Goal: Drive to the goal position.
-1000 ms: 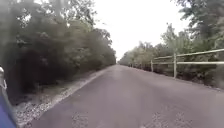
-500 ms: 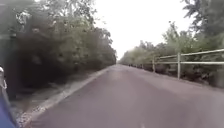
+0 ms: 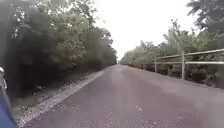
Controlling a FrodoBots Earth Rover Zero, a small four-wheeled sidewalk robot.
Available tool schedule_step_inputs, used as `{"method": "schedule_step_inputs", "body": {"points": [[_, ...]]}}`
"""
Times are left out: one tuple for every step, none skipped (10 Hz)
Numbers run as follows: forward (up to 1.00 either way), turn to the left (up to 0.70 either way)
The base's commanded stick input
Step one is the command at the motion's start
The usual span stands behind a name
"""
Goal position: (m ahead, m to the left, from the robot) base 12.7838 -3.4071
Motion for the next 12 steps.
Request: {"method": "schedule_step_inputs", "body": {"points": [[0.7,0.0],[0.7,0.0],[0.7,0.0],[0.7,0.0],[0.7,0.0],[0.7,0.0],[0.7,0.0],[0.7,0.0],[0.7,0.0],[0.7,0.0],[0.7,0.0],[0.7,0.0]]}}
